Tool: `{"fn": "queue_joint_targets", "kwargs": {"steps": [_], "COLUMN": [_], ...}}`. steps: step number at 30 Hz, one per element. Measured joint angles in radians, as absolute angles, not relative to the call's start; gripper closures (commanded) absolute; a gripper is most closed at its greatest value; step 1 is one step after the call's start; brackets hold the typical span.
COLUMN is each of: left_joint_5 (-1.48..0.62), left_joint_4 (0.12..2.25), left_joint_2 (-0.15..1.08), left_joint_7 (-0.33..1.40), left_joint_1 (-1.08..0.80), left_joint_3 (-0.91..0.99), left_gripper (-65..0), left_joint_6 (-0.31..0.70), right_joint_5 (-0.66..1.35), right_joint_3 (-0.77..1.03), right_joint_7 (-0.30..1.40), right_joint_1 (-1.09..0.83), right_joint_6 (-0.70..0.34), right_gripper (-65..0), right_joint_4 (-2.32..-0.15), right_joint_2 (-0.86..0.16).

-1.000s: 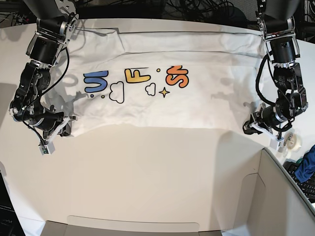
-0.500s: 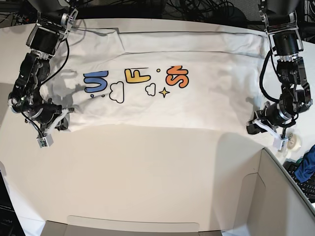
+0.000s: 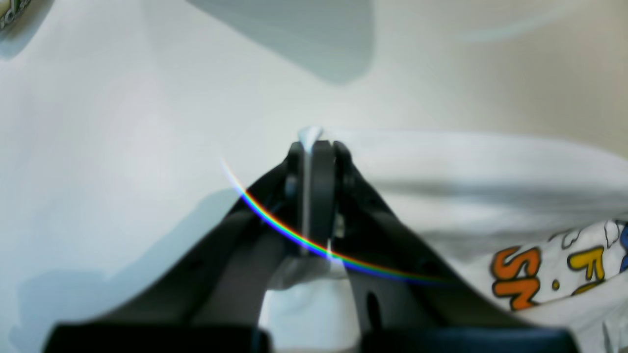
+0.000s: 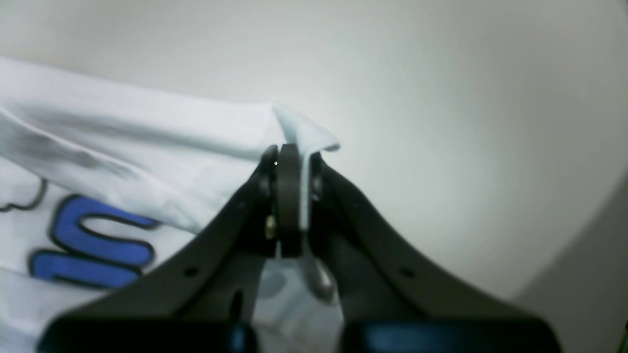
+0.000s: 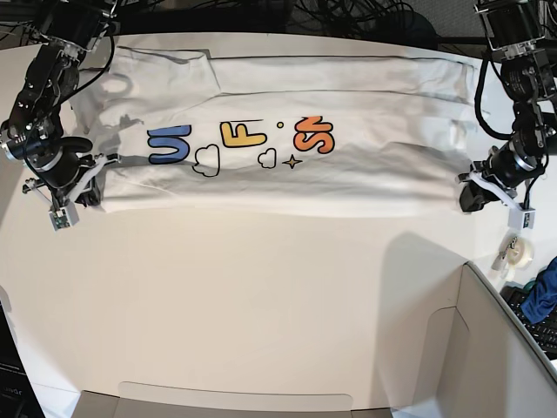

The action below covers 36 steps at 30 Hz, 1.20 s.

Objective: Layout the t-shirt on the table in an organized manner, then fold the t-shirt properly
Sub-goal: 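Fold the held edge over toward the collar edge with both grippers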

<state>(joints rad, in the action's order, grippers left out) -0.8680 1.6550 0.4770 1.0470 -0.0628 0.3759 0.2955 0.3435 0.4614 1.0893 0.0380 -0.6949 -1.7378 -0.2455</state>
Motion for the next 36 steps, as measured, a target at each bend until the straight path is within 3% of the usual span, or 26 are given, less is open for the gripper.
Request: {"fn": "queue_joint_targets", "kwargs": {"steps": [12, 36], "left_joint_5": [-0.875, -0.876], "left_joint_4": [1.691, 1.685], "left_joint_2": [0.477, 0.474], "left_joint_7": [1.047, 1.042], "left_joint_1": [-0.226, -0.311], "left_joint_3": [0.425, 0.426], "left_gripper": [0.0, 0.0], "left_joint_6": [0.299, 0.3], "right_joint_5": [0.351, 0.337], "right_joint_3": [0.521, 0.521], "right_joint_7": [1.089, 1.084], "right_joint_1": [-0.095, -0.157], "right_joint_6": [-0.701, -0.701], "right_gripper": [0.0, 0.0], "right_joint_4": [-1.751, -1.747], "right_joint_2": [-0.245, -0.245]}}
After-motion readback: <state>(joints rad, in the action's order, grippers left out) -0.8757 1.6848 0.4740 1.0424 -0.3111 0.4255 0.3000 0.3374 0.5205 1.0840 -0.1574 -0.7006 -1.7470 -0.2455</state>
